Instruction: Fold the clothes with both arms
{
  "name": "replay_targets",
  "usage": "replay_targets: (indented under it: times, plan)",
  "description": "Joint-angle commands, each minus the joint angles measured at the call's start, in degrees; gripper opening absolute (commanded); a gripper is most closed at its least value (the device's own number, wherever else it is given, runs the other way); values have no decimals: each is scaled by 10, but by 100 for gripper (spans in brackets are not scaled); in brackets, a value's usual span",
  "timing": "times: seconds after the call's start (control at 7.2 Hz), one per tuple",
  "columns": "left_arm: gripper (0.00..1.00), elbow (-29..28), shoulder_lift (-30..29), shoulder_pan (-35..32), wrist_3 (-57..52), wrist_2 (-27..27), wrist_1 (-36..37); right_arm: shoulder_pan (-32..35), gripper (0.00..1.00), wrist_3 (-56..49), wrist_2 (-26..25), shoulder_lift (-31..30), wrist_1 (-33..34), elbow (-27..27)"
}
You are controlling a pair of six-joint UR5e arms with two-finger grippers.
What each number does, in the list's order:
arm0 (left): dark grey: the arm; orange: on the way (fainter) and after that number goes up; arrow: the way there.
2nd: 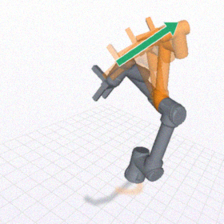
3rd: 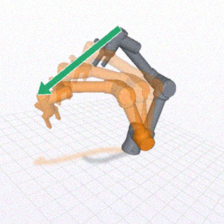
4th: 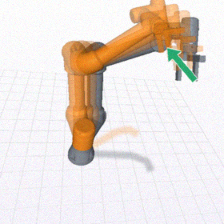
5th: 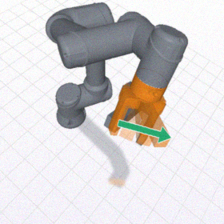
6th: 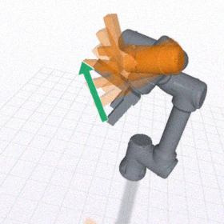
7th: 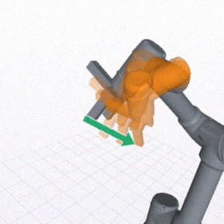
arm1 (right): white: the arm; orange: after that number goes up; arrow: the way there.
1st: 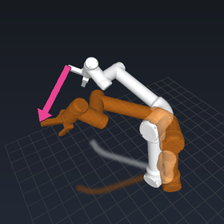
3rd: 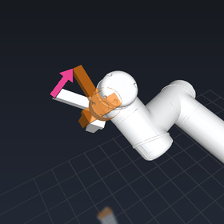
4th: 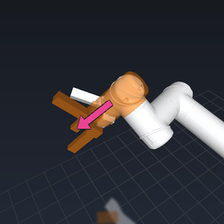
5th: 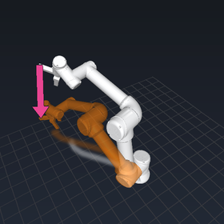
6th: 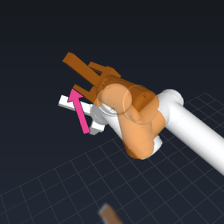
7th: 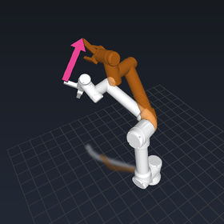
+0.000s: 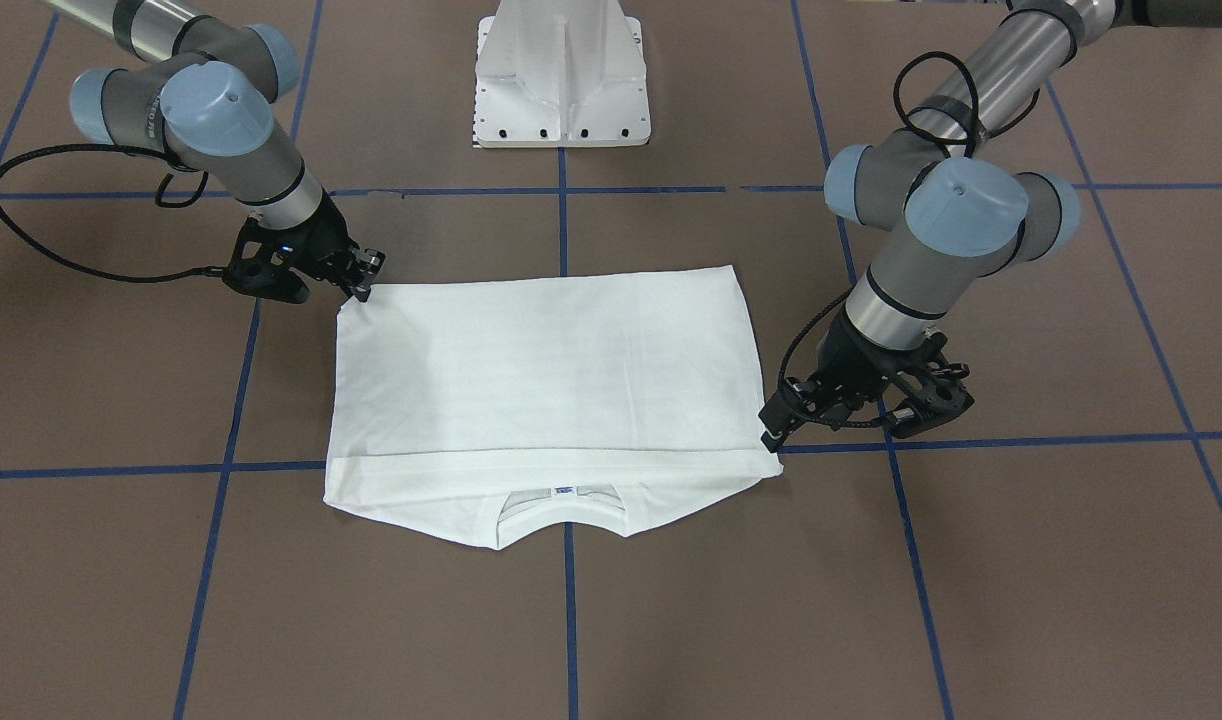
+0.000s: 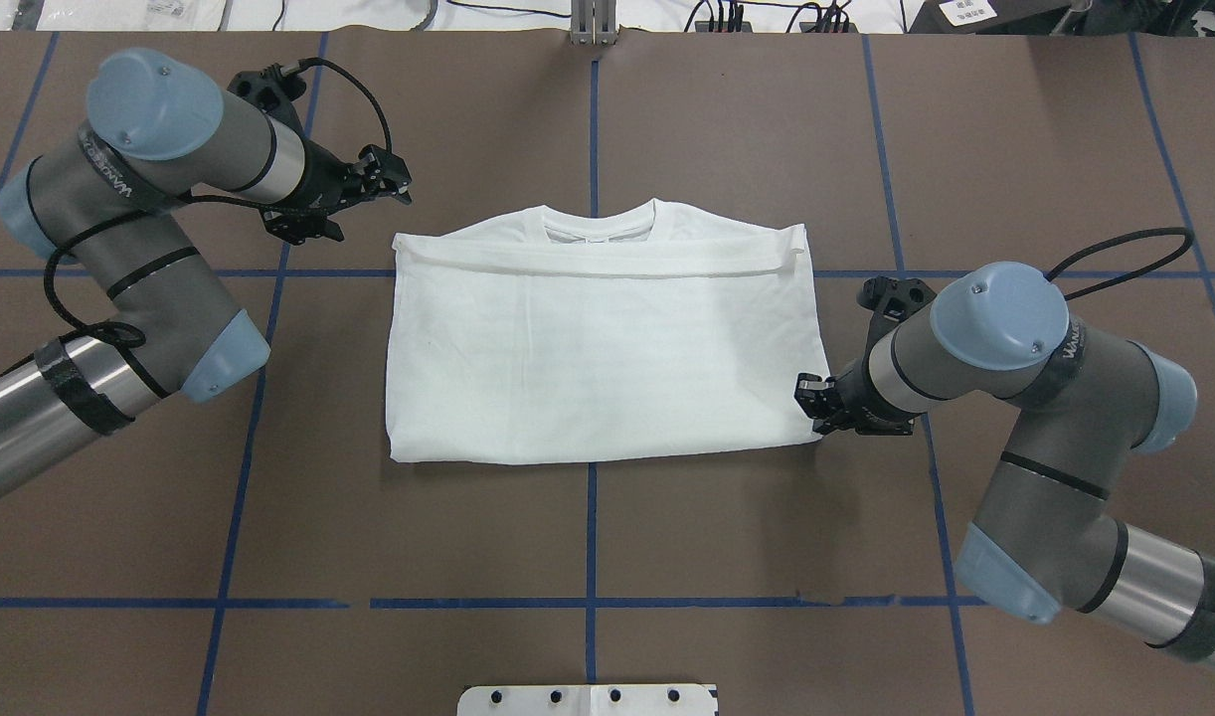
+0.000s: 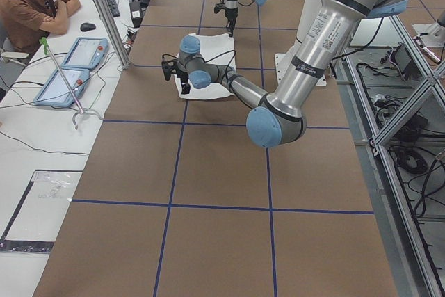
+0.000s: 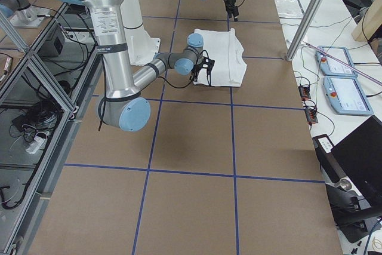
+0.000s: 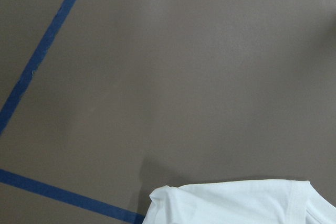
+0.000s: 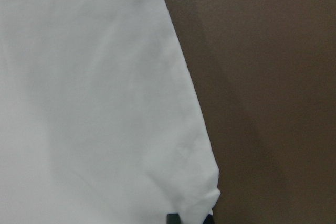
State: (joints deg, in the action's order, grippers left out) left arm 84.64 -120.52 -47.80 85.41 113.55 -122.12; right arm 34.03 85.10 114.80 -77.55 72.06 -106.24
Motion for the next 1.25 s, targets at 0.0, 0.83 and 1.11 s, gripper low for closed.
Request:
replay_targets:
  times: [0.0, 0.83, 1.11]
  plan:
    - [100, 1, -1, 1, 1, 0, 0, 14, 0, 0, 5, -43, 8, -42]
    - [100, 44, 11, 12, 28, -26, 1, -144, 0, 30, 84, -237, 8, -198]
    - [100, 46, 15, 13, 27, -31, 0, -224, 0, 51, 98, -271, 8, -215]
